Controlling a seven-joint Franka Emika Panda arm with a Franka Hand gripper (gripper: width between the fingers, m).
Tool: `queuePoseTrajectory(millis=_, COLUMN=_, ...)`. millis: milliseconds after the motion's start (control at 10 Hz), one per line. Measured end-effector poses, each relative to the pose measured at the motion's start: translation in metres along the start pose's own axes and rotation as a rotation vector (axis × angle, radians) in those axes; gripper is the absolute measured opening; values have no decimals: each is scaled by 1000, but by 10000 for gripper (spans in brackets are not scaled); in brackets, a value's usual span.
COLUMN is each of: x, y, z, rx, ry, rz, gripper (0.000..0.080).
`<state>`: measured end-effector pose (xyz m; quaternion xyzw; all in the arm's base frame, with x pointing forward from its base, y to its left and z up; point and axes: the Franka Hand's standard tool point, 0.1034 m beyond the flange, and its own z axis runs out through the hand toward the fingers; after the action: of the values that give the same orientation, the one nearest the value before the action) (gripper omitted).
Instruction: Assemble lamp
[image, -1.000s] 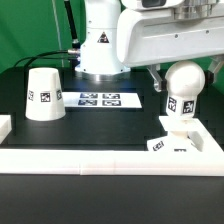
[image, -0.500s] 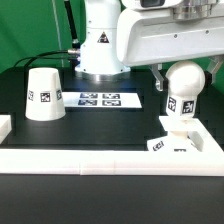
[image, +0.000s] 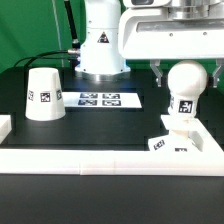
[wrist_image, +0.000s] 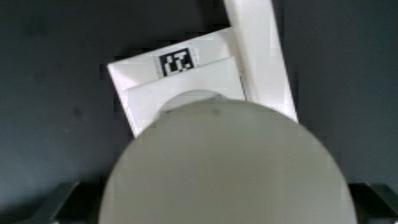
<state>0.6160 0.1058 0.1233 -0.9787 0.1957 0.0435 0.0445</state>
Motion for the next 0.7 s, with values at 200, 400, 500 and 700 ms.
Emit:
queuePoseTrajectory(millis=200, x=0, y=0, z=1, rx=3, ry=-4, rz=180, gripper=580)
queuePoseTrajectory(millis=400, x=-2, y=-1, z=1, rx=1, ry=-6, rz=347, gripper=580)
queuePoseTrajectory(millis=500, x=-3, y=-2, z=2, rx=1, ry=-8, rz=405, gripper=580)
queuePoseTrajectory(millis=700, x=-3, y=-4, z=2, rx=3, ry=-10, rz=519, gripper=580)
